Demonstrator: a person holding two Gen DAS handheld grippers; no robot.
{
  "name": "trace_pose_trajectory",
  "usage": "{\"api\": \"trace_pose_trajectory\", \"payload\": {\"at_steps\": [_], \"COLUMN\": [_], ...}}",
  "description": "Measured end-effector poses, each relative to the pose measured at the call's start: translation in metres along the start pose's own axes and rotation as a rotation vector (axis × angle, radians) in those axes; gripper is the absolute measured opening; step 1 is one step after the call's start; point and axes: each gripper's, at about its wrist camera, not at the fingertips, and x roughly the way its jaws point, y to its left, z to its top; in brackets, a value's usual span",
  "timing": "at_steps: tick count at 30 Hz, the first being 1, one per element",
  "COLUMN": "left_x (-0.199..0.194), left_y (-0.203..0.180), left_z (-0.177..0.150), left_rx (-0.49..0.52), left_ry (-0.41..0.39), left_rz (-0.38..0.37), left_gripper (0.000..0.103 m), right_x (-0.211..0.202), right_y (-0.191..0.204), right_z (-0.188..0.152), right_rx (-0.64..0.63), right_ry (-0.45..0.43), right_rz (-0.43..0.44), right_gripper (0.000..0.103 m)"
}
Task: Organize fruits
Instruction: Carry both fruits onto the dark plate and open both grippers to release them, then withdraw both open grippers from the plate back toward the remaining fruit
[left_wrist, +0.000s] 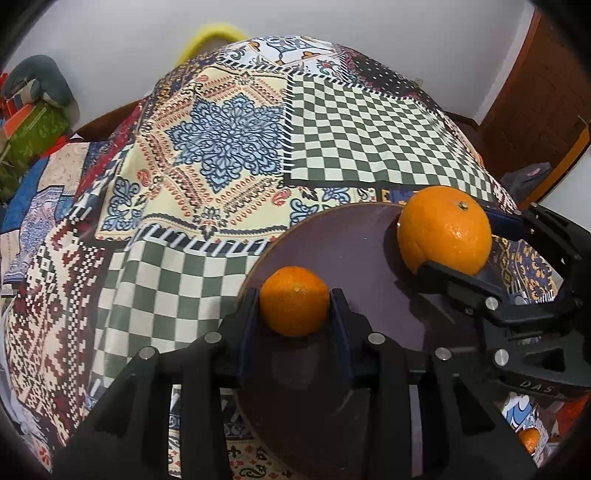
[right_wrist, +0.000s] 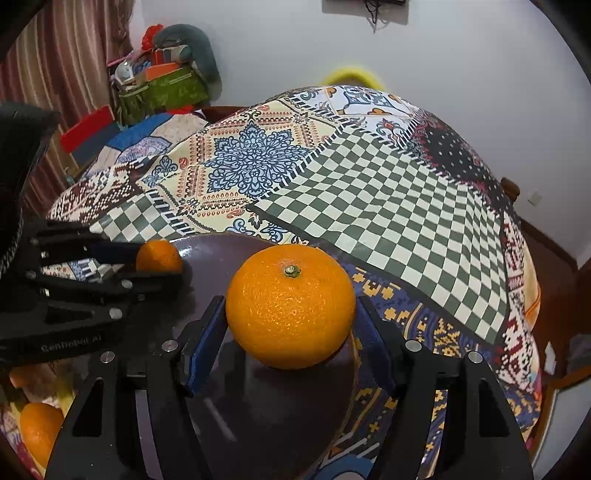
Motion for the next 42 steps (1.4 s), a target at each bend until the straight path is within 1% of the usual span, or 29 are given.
{"api": "trace_pose_trajectory", "payload": {"at_steps": [1,3,5,8,12,16,22,28,32,34,36,37,42], "left_x": [0.001,0.001,-0.001,-0.005,-0.009,-0.023,-0.061,-0.110,-0.142,-0.157,-0.173,-0.179,-0.208], "left_y": [-0.002,-0.007,-0.011,-0.011,-0.003,0.002,0.001,-0.002,-0.005,-0.007,-0.008,-0.008,-0.012], "left_z": [0.000,-0.001,-0.003,-0.005,-0.005,-0.006,-0.012,-0.025,-0.036,-0.043,-0.051,-0.055,-0.079], "left_rx": [0.010,0.042,0.065,0.074,0.036,0.007,-0.005,-0.020,-0.025,-0.027,-0.030,-0.031,-0.030], "left_ry": [0.002,0.003,-0.006,-0.012,-0.014,-0.039,-0.101,-0.167,-0.209,-0.223,-0.242,-0.251,-0.276], "left_rz": [0.007,0.028,0.050,0.060,0.040,0.025,0.028,0.014,0.015,0.011,0.015,0.017,0.027], "left_gripper": [0.038,0.047,0.054,0.055,0.055,0.055,0.055,0.055,0.056,0.057,0.062,0.063,0.065], "right_x": [0.000,0.003,0.006,0.002,-0.008,-0.021,-0.052,-0.098,-0.127,-0.141,-0.157,-0.162,-0.186], "right_y": [-0.001,0.000,0.001,0.001,-0.005,-0.006,-0.002,0.013,0.026,0.033,0.041,0.045,0.062], "right_z": [0.000,0.000,-0.002,-0.003,-0.003,-0.003,-0.002,-0.003,-0.008,-0.012,-0.018,-0.020,-0.033], "right_rx": [0.004,0.005,0.007,0.003,0.038,0.046,0.056,0.043,0.042,0.040,0.039,0.040,0.030], "right_ry": [-0.001,0.014,0.030,0.019,-0.003,-0.025,-0.074,-0.150,-0.197,-0.219,-0.239,-0.248,-0.268], "right_rz": [0.003,0.012,0.021,0.015,0.037,0.019,-0.002,-0.025,-0.029,-0.033,-0.030,-0.028,-0.029], "right_gripper": [0.067,0.067,0.067,0.068,0.068,0.068,0.068,0.068,0.072,0.072,0.074,0.075,0.076]}}
